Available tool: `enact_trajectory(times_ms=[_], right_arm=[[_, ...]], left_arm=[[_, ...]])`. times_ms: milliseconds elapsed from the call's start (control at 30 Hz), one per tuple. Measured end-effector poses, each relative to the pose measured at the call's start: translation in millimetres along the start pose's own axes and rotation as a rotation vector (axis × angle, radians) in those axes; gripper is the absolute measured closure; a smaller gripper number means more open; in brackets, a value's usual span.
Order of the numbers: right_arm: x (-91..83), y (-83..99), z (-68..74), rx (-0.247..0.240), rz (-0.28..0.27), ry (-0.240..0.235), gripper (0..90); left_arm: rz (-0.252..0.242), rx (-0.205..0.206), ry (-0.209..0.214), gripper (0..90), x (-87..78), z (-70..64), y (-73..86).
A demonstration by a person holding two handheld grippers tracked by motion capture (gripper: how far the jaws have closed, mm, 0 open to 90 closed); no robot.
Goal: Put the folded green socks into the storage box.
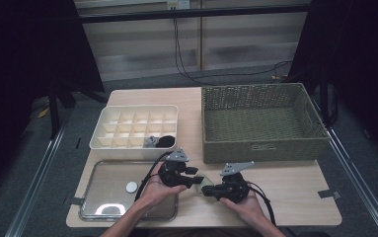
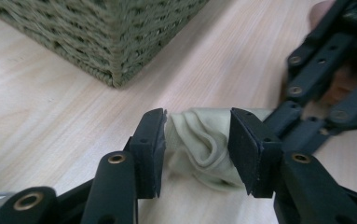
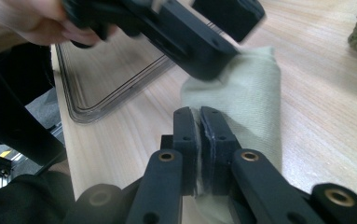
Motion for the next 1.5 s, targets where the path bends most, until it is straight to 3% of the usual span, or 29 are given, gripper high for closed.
enact_trajectory(times_ms=[67, 200, 333, 433, 567, 767, 900, 1033, 1133, 1233, 1300, 1500], right_arm=[[-1.5, -0.1, -0.4, -0.011, 0.006, 0.007, 85.4], [-2.4, 0.3, -1.2, -0.007, 0.009, 0.001, 85.4], [-2.5, 0.3, -1.0, -0.001, 0.007, 0.0, 85.3], [-3.2, 0.8, -0.7, -0.008, 0.011, 0.005, 85.2], [-6.3, 1.9, -1.8, -0.019, 0.016, 0.016, 84.1], [-18.5, -0.3, -2.0, 0.0, 0.001, 0.033, 72.5], [-29.8, -5.0, -5.9, 0.015, -0.024, 0.047, 70.8], [-37.5, -5.5, -17.8, 0.034, -0.027, 0.103, 67.3], [-38.5, -2.8, -23.9, 0.03, -0.014, 0.131, 67.5], [-35.8, 1.1, -29.1, 0.036, 0.001, 0.146, 71.0], [-34.7, 3.1, -32.3, 0.052, 0.003, 0.148, 72.2], [-32.6, 6.6, -32.6, 0.049, 0.019, 0.155, 72.9]], left_arm=[[-0.006, -0.006, 0.005, 54.4, 2.6, -0.6, -0.4], [-0.043, -0.004, 0.015, 49.5, -9.9, -7.9, -10.5], [0.012, -0.007, -0.013, 49.5, -1.3, -1.0, 0.2], [0.035, -0.013, 0.002, 48.5, 5.5, 1.3, 4.4], [0.076, 0.022, -0.012, 46.4, 8.3, -0.4, 8.3], [0.063, 0.027, -0.004, 45.9, 11.6, -5.6, 6.9], [0.064, 0.026, -0.004, 45.5, 12.0, -5.8, 7.0], [0.071, 0.033, 0.003, 44.9, 12.6, -6.7, 7.4], [0.053, 0.025, 0.008, 44.2, 15.1, -7.9, 6.8], [0.082, 0.037, 0.012, 43.5, 14.7, -8.3, 9.0], [0.074, 0.036, 0.017, 42.8, 17.0, -9.6, 9.1], [0.109, 0.053, 0.053, 41.0, 21.0, -13.8, 14.7]])
Point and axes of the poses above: each handheld gripper's, and its own axes: x roughly forward along the jaws, y roughly out of its underside, z roughly to its left, the point moved 9 cm from there along x, roughly forward along the jaws, and after that the axes turned 2 degrees about y, right-handed, at the moved point
